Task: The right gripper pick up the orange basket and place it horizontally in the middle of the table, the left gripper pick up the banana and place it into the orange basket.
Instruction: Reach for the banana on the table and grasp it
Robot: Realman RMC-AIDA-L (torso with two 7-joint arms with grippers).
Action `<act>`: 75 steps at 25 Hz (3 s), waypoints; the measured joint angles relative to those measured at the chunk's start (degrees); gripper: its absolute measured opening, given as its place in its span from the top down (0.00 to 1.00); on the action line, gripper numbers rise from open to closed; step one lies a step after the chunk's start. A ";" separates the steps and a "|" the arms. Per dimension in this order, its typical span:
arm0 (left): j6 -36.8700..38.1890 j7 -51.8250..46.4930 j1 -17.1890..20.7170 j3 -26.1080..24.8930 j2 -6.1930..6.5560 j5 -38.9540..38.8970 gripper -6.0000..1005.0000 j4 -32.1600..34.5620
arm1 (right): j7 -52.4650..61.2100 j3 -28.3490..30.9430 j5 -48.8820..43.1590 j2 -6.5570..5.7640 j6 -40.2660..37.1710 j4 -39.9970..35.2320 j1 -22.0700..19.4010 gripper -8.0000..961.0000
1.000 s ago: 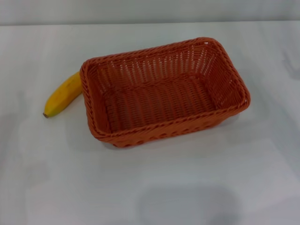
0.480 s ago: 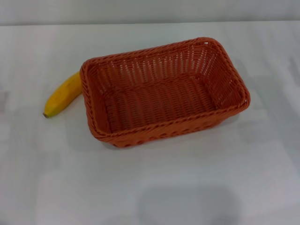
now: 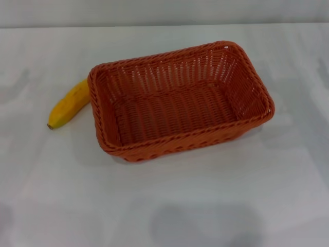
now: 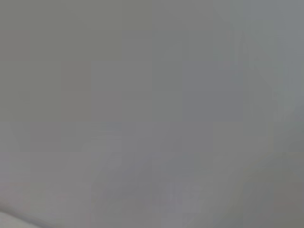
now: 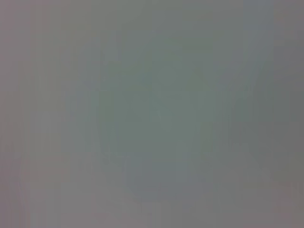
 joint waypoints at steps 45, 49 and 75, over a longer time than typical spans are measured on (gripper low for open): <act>-1.41 -3.86 -24.74 0.12 3.25 67.57 0.12 -1.24 | 3.29 -0.64 -0.67 0.41 -1.30 -1.87 -0.40 0.33; -3.25 -3.87 -24.78 0.12 2.98 68.57 0.12 -0.14 | 3.32 -0.63 -0.67 0.41 -1.40 -1.57 -0.43 0.33; -10.54 -4.11 -24.63 0.12 1.53 70.64 0.51 1.40 | 4.85 -0.58 -0.22 0.31 -1.69 -1.32 -0.67 0.33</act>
